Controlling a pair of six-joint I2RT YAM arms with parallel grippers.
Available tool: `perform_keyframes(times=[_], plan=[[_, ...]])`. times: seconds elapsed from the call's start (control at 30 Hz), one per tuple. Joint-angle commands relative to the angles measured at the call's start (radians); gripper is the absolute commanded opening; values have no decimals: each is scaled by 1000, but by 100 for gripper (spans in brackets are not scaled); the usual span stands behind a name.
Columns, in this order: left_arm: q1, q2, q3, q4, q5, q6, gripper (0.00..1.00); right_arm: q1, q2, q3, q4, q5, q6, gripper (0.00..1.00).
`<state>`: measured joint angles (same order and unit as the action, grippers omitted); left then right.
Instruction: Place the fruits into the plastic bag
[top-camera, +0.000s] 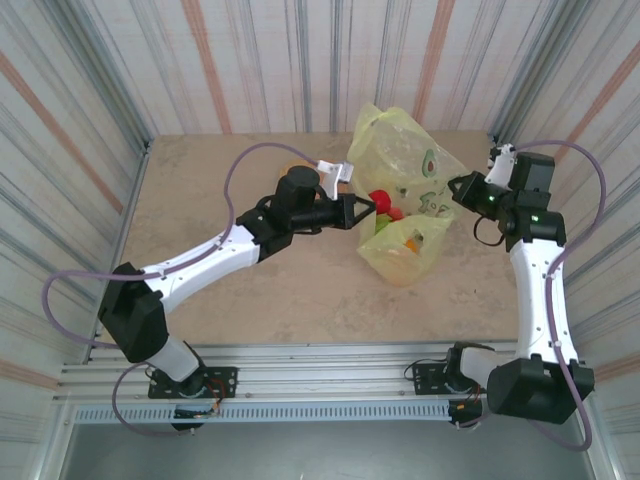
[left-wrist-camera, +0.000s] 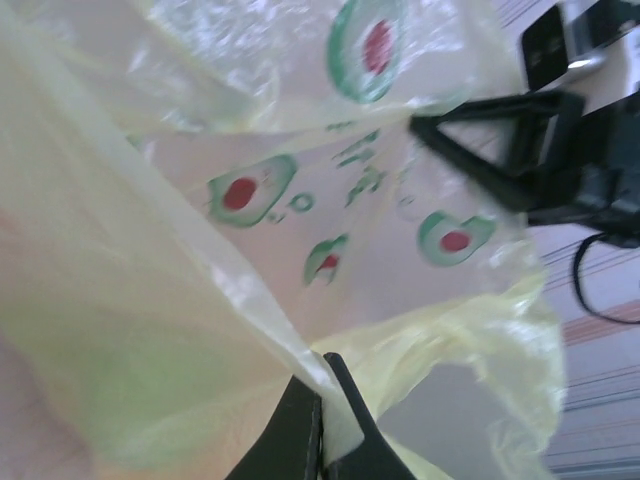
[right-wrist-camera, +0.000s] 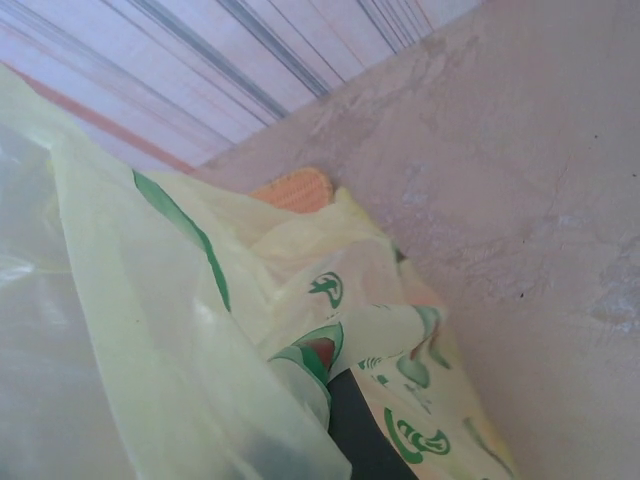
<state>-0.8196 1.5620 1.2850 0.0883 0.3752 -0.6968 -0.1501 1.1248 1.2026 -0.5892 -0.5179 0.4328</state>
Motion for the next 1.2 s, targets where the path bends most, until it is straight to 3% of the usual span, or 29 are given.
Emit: perform_keyframes(times=[0.0,0.47,0.93,1.17], plan=[[-1,19,27,27,35,-23,0,25,4,-7,-31,62,-23,2],[39,212,180,-30,64,-42,0,73,158,-106,28,158,-44,4],[81,230,338,-75,74,13,0,71,161,31,25,158,-23,6],[125,294,361,-114,37,54,0,70,218,-10,83,142,-5,6]])
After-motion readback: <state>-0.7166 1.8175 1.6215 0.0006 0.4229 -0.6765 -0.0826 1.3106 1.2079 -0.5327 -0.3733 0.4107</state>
